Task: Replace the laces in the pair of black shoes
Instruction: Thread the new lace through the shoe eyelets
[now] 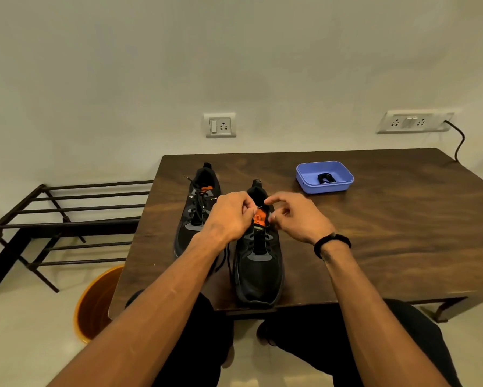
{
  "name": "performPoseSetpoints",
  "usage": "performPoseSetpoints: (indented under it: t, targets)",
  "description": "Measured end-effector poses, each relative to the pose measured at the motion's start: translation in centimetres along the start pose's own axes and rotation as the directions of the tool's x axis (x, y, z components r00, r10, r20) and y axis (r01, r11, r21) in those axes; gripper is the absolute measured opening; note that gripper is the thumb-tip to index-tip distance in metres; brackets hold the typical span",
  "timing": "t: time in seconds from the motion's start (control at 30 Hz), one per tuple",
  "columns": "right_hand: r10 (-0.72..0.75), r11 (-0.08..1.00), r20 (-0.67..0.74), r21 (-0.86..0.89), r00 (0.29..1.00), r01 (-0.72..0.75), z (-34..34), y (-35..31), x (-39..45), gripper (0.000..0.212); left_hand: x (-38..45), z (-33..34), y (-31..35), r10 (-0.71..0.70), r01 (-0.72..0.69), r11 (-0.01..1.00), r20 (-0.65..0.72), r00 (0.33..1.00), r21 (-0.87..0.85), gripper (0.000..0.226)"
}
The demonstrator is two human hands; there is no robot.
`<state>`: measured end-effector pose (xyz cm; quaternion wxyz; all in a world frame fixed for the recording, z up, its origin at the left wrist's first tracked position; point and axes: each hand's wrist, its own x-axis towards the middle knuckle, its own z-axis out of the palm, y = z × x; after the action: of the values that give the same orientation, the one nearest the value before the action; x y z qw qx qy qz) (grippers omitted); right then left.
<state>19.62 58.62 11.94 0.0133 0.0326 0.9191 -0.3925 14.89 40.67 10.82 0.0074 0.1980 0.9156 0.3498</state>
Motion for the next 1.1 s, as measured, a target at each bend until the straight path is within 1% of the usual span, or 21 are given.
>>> performPoseSetpoints:
  t: [0.07, 0.1, 0.17, 0.23, 0.33, 0.43, 0.5, 0.57, 0.7, 0.8, 0.9, 1.0, 1.1]
  targets:
    - [0.006, 0.978, 0.082, -0.207, 0.997, 0.011, 0.5, 0.1, -0.1, 0.050, 0.4, 0.5, -0.4, -0.001, 0.002, 0.997, -0.022, 1.000, 0.081, 0.008]
    - [0.013, 0.961, 0.122, -0.274, 0.992, 0.021, 0.8, 0.0, -0.2, 0.055, 0.5, 0.7, -0.5, -0.006, 0.010, 0.994, -0.029, 1.000, 0.110, 0.008]
    - [0.012, 0.943, 0.137, -0.330, 0.991, 0.034, 1.1, -0.1, -0.4, 0.059, 0.8, 1.0, -0.6, -0.011, 0.015, 0.989, -0.030, 1.000, 0.150, 0.008]
    - [-0.005, 0.942, 0.089, -0.334, 0.996, 0.035, 1.3, -0.1, -0.3, 0.054, 1.0, 1.4, -0.7, -0.001, 0.002, 0.984, -0.007, 1.000, 0.179, 0.007]
    - [-0.006, 0.947, 0.010, -0.321, 1.000, 0.009, 1.5, 0.5, -0.1, 0.044, 1.1, 1.9, -0.6, 0.030, -0.042, 0.973, 0.056, 0.998, 0.226, 0.005]
    - [0.032, 0.965, -0.038, -0.258, 0.999, -0.041, 1.5, 1.4, 0.2, 0.037, 1.4, 2.4, -0.1, 0.066, -0.094, 0.949, 0.104, 0.992, 0.302, 0.007]
    - [0.055, 0.976, -0.072, -0.209, 0.996, -0.069, 1.5, 1.7, 0.2, 0.037, 1.6, 2.9, 0.4, 0.076, -0.122, 0.922, 0.137, 0.988, 0.368, 0.013]
    - [0.070, 0.982, -0.096, -0.167, 0.993, -0.086, 1.4, 1.9, 0.2, 0.037, 1.6, 3.2, 0.7, 0.075, -0.142, 0.903, 0.177, 0.981, 0.404, 0.014]
    - [0.077, 0.990, -0.106, -0.107, 0.991, -0.088, 1.5, 2.0, 0.2, 0.036, 1.8, 2.5, 0.4, 0.042, -0.124, 0.922, 0.223, 0.974, 0.367, 0.015]
    - [0.082, 0.992, -0.102, -0.090, 0.991, -0.091, 1.4, 2.1, 0.3, 0.037, 1.9, 2.2, 0.1, 0.066, -0.154, 0.918, 0.241, 0.968, 0.365, 0.014]
    - [0.074, 0.993, -0.077, -0.088, 0.994, -0.081, 1.5, 2.1, 0.3, 0.037, 1.6, 2.4, -0.2, 0.095, -0.162, 0.921, 0.197, 0.976, 0.356, 0.009]
    - [0.060, 0.993, -0.066, -0.094, 0.996, -0.067, 1.7, 2.0, 0.2, 0.041, 1.6, 2.8, -0.3, 0.082, -0.130, 0.946, 0.171, 0.982, 0.296, 0.009]
    - [0.128, 0.992, -0.090, 0.005, 0.988, -0.128, 1.9, 2.0, 0.1, 0.045, 1.5, 3.2, -0.2, 0.040, -0.070, 0.976, 0.146, 0.989, 0.206, 0.011]
